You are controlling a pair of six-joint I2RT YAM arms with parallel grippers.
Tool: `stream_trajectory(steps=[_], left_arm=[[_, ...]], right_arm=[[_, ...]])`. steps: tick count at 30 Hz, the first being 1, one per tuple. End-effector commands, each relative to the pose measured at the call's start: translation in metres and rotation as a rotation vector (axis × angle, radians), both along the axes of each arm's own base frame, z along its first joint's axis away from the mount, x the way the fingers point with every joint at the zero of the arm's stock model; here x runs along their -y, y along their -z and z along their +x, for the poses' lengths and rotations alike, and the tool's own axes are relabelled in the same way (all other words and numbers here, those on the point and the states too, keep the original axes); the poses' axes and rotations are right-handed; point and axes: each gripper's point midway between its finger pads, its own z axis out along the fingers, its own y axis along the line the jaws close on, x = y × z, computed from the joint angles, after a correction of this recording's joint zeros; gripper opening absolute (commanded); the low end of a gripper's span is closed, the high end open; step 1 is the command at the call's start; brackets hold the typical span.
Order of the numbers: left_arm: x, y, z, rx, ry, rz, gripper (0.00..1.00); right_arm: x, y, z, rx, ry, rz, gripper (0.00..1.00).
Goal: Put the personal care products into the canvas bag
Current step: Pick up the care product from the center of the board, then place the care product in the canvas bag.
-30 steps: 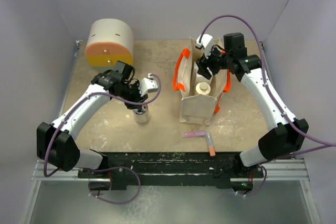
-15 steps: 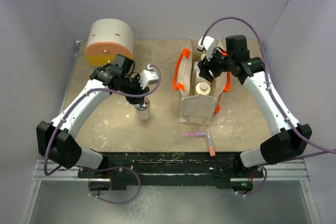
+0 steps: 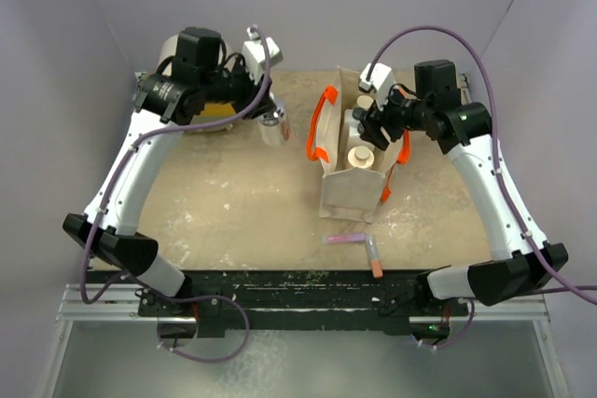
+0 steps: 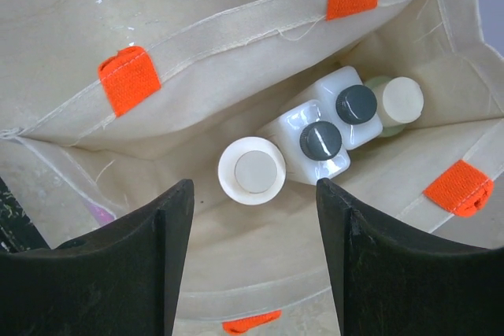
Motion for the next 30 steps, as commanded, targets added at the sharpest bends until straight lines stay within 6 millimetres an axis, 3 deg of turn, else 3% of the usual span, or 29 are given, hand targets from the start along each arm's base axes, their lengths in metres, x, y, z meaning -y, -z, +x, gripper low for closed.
stream_trajectory(steps=[1,6,16,22,26,30], left_arm=[[0.023,-0.126,0.015,0.263,0.014,-0.262,0.00],[0.042,-0.165,0.028,0.301,0.001,-0.375,0.00],[0.103,-0.210,0.011,0.368,0.051,-0.507,0.00],[0.133,-0.206,0.001,0.297,0.076,-0.560,0.00],[0.147,-0.196,0.000,0.238,0.078,-0.578,0.00],[0.159,-0.186,-0.001,0.190,0.095,-0.588,0.00]], right_arm=[[0.004,-0.023,-0.012,0.037,-0.028,-0.010,0.66],[0.003,-0.018,-0.027,-0.009,-0.084,-0.025,0.66],[-0.007,0.008,-0.062,-0.051,-0.136,-0.001,0.68],[-0.012,0.027,-0.076,-0.039,-0.140,0.001,0.66],[-0.012,0.034,-0.075,-0.015,-0.138,0.008,0.58],[-0.011,0.046,-0.069,-0.010,-0.121,-0.006,0.58]])
